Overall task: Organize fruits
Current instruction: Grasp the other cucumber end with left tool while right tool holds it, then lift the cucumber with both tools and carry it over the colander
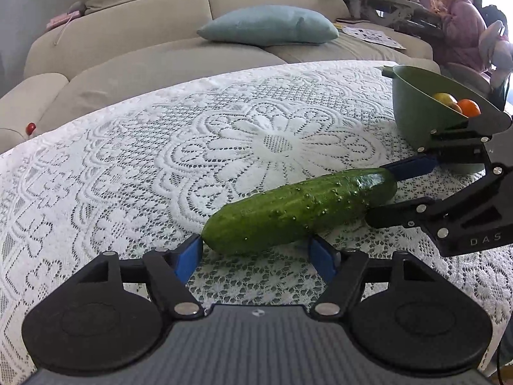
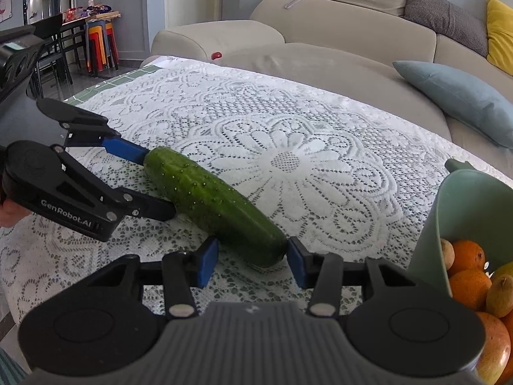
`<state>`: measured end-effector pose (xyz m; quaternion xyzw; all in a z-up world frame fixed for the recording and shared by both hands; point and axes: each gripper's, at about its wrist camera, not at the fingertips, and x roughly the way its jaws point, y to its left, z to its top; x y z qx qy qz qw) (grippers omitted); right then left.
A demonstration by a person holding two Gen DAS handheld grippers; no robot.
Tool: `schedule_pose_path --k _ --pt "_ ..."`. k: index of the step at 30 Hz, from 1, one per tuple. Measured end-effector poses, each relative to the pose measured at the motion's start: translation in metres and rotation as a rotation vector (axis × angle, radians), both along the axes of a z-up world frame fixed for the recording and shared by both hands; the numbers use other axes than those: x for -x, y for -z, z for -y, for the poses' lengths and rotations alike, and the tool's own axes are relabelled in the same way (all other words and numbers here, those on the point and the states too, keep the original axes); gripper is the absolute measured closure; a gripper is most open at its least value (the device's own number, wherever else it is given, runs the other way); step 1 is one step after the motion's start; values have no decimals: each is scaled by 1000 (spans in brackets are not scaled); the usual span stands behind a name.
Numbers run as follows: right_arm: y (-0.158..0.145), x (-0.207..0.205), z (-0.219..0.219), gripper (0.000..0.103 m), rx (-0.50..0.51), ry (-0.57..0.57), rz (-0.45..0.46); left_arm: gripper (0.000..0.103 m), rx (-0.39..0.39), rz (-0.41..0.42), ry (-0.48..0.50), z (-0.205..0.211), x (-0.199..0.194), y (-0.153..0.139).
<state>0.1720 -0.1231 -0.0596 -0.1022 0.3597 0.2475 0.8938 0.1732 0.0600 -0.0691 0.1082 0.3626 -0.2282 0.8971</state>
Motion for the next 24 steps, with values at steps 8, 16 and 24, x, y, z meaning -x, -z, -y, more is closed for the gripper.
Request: schedule_pose_path --k 8,16,24 --pt "-10 6 2 58 -9 -17 33 26 3 27 -21 -2 9 -7" --pt "-25 17 10 58 -24 -30 85 26 22 79 -16 0 24 -23" --pt "-46 32 28 58 -44 -25 152 26 40 141 -4 13 36 -45"
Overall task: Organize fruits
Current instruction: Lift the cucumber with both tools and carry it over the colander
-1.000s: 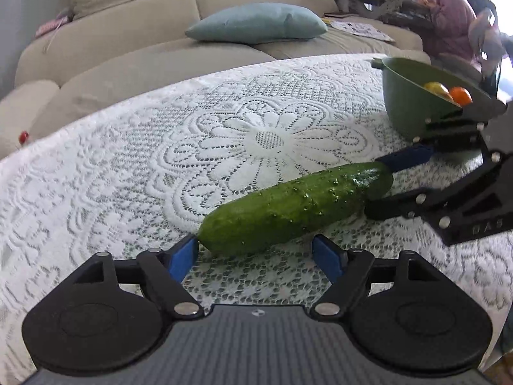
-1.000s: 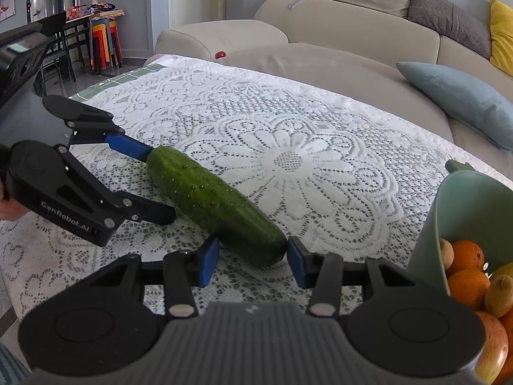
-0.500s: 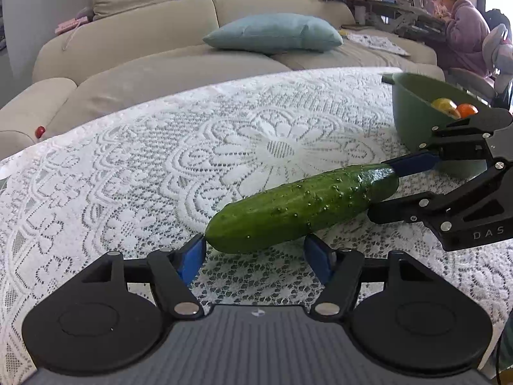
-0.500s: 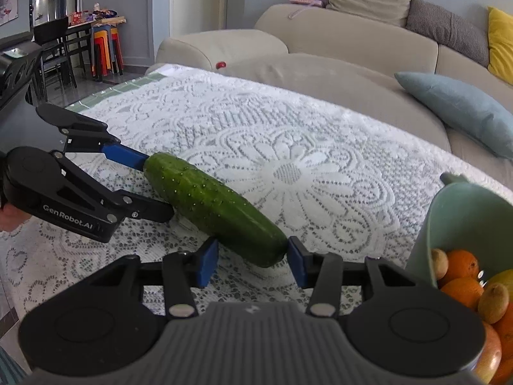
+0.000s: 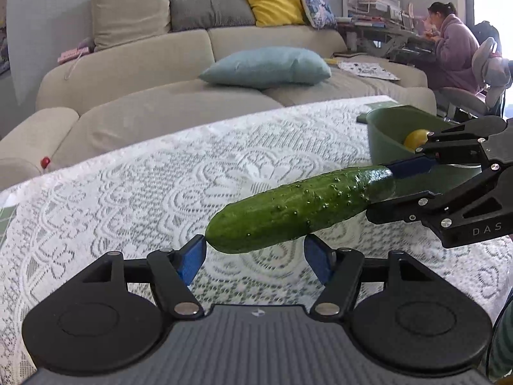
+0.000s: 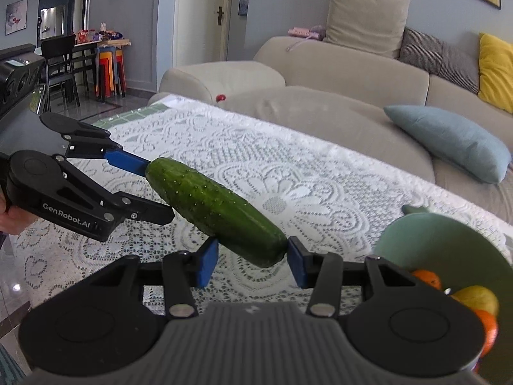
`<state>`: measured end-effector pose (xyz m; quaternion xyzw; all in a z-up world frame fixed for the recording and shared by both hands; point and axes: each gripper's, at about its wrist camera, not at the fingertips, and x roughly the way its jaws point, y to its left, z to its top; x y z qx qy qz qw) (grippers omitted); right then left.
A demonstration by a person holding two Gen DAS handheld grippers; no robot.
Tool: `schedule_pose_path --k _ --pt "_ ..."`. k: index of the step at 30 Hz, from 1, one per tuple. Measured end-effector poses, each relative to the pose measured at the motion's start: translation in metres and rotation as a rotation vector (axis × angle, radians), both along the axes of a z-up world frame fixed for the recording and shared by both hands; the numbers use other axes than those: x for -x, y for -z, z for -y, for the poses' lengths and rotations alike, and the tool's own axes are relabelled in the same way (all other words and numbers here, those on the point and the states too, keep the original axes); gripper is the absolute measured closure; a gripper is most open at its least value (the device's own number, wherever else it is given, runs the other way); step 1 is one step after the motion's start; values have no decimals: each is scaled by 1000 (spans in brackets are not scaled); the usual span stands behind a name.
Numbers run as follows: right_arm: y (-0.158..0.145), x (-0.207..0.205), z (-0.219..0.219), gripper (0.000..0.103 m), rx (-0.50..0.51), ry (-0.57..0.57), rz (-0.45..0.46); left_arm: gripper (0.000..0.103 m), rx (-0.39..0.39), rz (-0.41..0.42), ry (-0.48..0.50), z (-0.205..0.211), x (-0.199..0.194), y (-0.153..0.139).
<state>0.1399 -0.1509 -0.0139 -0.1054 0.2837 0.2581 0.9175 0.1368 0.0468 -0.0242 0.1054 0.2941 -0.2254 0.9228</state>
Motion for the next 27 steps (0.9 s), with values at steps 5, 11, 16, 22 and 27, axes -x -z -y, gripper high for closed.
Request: schedule_pose_path --k 5,11,16,22,27 --pt "-13 11 14 58 1 6 58 26 -4 40 15 16 7 -15" --pt "-26 22 38 58 -7 27 106 26 -1 83 36 40 13 -31" --pt "-30 28 60 58 14 48 144 26 -11 102 60 67 13 -39" --pt "-26 22 95 58 24 97 145 26 1 120 107 103 6 -44" --pt "-21 19 124 58 30 138 121 26 7 97 141 130 -4 -35"
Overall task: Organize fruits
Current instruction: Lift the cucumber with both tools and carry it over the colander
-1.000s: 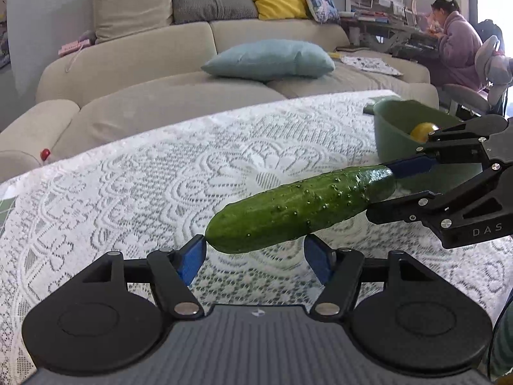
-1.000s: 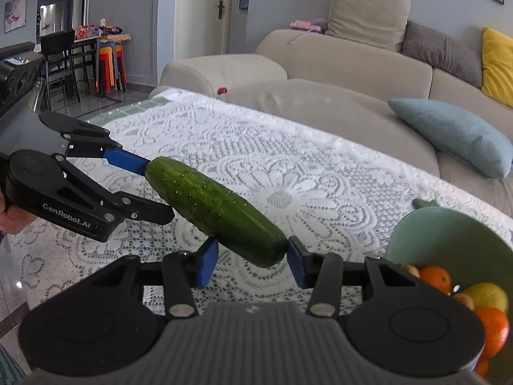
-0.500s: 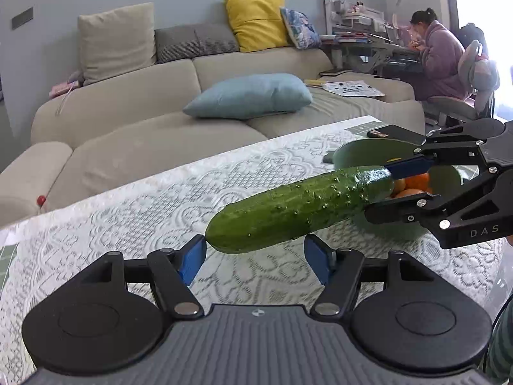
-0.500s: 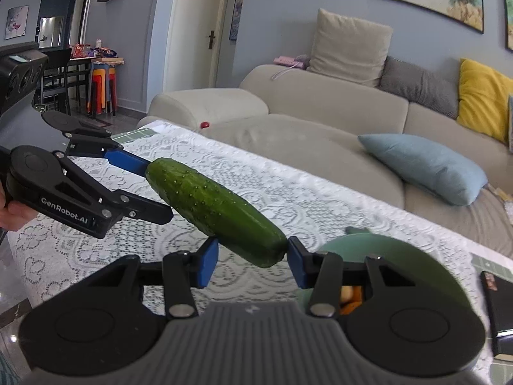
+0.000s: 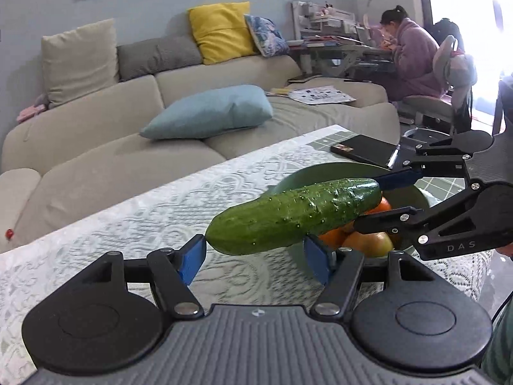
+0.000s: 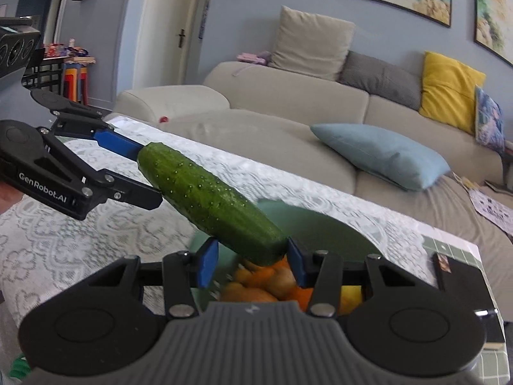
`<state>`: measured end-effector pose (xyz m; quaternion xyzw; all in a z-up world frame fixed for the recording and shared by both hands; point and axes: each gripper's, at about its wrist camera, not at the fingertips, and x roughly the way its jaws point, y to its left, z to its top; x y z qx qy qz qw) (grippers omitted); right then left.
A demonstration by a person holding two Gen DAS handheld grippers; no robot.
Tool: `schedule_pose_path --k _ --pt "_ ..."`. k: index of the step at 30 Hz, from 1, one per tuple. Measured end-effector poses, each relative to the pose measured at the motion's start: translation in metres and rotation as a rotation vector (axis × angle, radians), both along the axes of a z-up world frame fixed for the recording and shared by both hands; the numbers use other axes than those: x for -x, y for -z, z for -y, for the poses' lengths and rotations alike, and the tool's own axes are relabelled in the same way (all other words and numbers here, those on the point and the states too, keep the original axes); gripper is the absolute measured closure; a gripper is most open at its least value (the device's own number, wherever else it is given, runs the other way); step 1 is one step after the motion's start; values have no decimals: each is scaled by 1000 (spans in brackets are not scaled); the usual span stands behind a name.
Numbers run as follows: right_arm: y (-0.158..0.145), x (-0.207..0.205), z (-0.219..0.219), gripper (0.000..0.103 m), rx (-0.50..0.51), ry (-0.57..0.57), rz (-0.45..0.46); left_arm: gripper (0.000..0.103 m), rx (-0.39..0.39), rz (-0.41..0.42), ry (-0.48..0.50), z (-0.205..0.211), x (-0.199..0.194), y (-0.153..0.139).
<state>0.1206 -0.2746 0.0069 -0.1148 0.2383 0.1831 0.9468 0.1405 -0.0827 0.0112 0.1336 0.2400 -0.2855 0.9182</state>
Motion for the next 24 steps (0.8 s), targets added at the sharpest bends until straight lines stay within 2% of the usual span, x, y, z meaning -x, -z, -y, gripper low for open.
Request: schedule_pose_path --k 3,12,21,24 --pt "4 -1 13 58 8 26 -16 26 16 -23 11 13 -7 7" --pt "13 -10 28 57 26 73 -80 26 -9 -54 23 34 -14 19" --pt "8 -14 35 57 -51 131 -124 26 18 -93 3 34 -20 19" --pt "6 -16 37 51 -67 178 -114 26 20 -99 -3 35 -21 20"
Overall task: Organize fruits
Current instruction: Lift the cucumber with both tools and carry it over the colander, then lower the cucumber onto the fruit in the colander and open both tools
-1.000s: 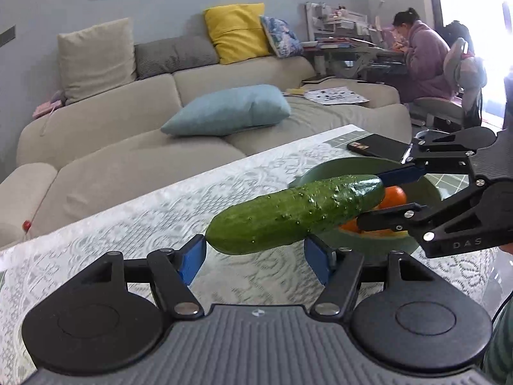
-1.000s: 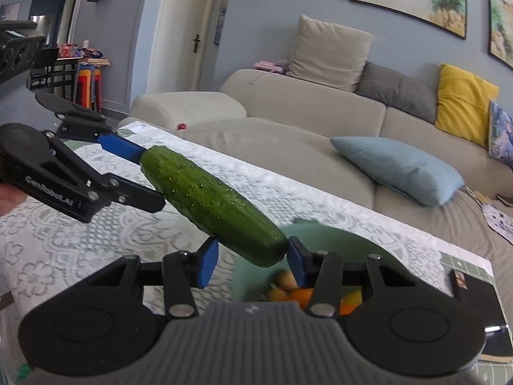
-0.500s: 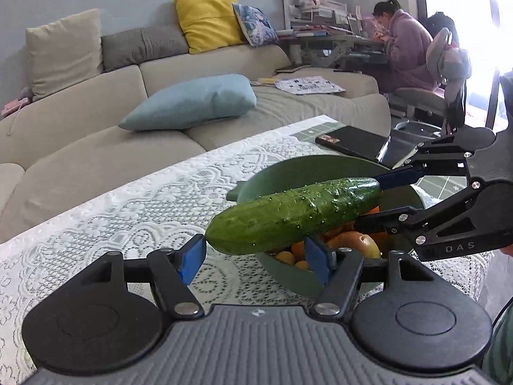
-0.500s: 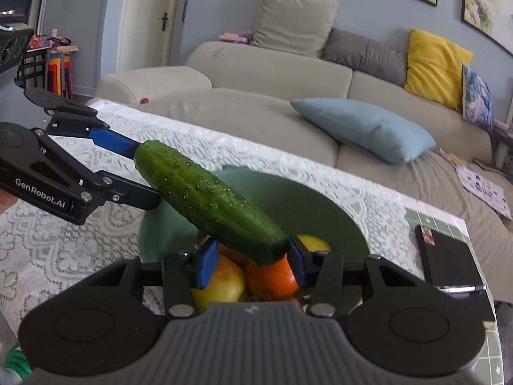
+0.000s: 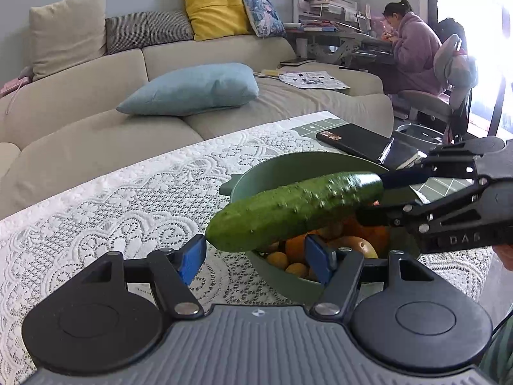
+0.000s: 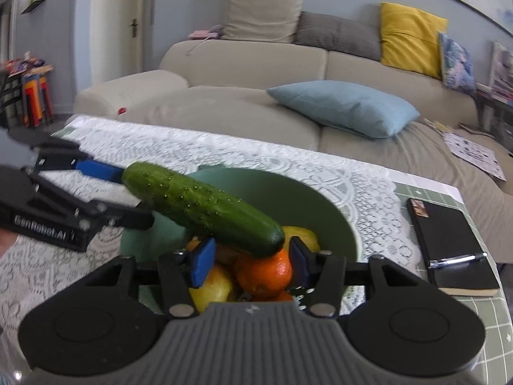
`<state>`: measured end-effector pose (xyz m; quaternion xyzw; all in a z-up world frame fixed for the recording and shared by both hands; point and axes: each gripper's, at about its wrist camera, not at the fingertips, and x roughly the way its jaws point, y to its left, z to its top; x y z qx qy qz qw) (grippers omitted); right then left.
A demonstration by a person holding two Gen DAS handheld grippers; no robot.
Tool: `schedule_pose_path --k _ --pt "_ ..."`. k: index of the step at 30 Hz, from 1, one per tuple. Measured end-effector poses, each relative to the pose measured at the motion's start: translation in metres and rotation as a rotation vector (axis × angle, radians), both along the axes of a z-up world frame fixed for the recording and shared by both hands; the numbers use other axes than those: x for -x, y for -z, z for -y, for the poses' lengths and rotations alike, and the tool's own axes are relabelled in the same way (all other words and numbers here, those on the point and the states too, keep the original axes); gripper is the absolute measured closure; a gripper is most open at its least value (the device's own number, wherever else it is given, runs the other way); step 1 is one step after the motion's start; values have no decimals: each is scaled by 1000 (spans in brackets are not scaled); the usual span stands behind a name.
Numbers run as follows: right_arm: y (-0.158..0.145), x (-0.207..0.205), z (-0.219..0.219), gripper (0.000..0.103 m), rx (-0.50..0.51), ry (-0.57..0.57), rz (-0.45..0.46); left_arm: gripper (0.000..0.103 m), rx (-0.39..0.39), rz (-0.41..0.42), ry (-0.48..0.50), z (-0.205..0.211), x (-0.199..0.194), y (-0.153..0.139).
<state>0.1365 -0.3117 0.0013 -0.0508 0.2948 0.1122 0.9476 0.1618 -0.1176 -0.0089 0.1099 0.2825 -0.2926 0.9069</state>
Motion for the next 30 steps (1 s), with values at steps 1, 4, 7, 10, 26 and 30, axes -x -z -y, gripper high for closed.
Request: schedule_pose_path --k 1,4,7,10,26,30 --pt "-1 -2 1 50 -7 14 3 26 -2 0 0 1 0 0" --pt "-2 -4 3 50 -34 47 11 26 0 -6 1 2 0 1" --pt "-4 -6 2 51 -34 84 29 40 26 -38 43 2 0 0" --pt "-2 -12 0 51 -16 118 26 40 5 -32 61 8 3 3" --pt "-4 -14 -7 55 -54 101 37 39 -52 14 26 6 21 -3" --pt "-5 -13 -17 54 -46 56 60 39 -31 28 -28 -2 24 -9"
